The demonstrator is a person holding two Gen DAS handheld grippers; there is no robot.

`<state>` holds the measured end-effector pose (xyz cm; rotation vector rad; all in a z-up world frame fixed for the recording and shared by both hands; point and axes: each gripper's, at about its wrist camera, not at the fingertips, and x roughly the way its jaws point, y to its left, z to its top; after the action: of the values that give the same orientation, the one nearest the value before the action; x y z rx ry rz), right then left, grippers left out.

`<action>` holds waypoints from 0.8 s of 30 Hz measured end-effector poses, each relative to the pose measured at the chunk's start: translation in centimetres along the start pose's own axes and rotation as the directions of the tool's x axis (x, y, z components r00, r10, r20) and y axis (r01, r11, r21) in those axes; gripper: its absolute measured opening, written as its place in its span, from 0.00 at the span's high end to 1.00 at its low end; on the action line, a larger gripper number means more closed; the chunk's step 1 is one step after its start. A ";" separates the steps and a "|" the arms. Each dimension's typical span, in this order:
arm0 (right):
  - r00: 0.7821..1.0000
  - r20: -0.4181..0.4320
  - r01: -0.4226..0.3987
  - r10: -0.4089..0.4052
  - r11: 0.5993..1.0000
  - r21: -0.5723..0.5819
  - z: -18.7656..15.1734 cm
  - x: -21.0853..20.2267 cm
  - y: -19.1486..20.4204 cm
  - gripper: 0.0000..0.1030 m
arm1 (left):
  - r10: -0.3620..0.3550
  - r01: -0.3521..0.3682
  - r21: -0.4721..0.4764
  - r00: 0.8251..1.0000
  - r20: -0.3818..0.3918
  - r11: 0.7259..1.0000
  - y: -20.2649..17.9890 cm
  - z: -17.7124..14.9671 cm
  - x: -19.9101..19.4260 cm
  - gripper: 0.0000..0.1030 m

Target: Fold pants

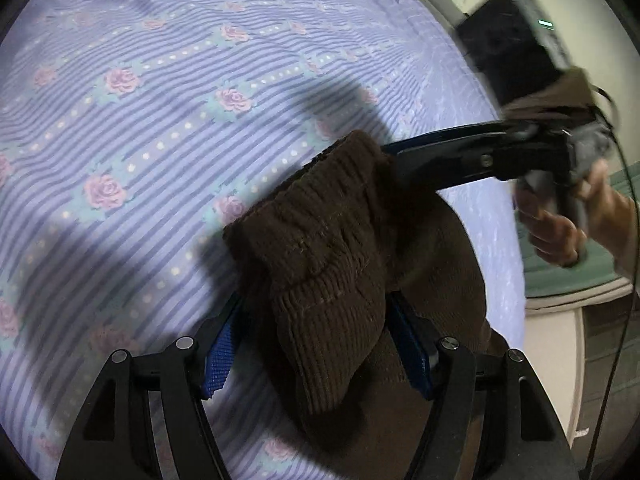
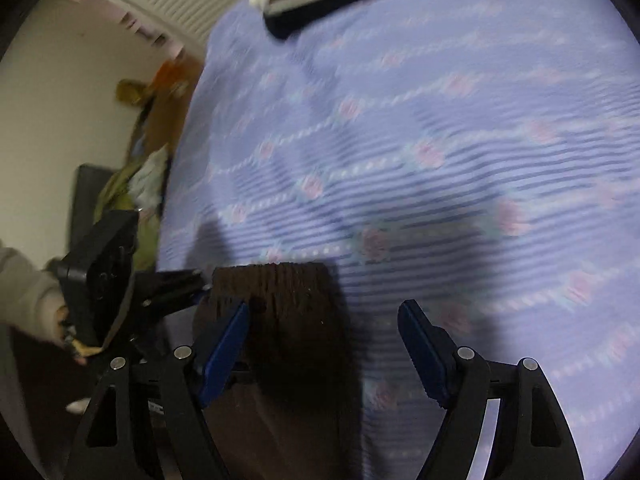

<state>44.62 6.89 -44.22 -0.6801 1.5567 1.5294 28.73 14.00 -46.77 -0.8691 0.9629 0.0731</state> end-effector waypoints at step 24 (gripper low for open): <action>0.999 0.028 -0.012 0.021 0.952 -0.306 -6.1 -6.2 9.4 0.70 | 0.103 -0.197 0.330 0.954 0.281 0.923 -14.6 -3.4 -9.2 0.74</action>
<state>38.75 0.94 -34.58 -0.8126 1.3161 1.8065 26.99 4.79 -31.91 -0.4360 0.7635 0.1380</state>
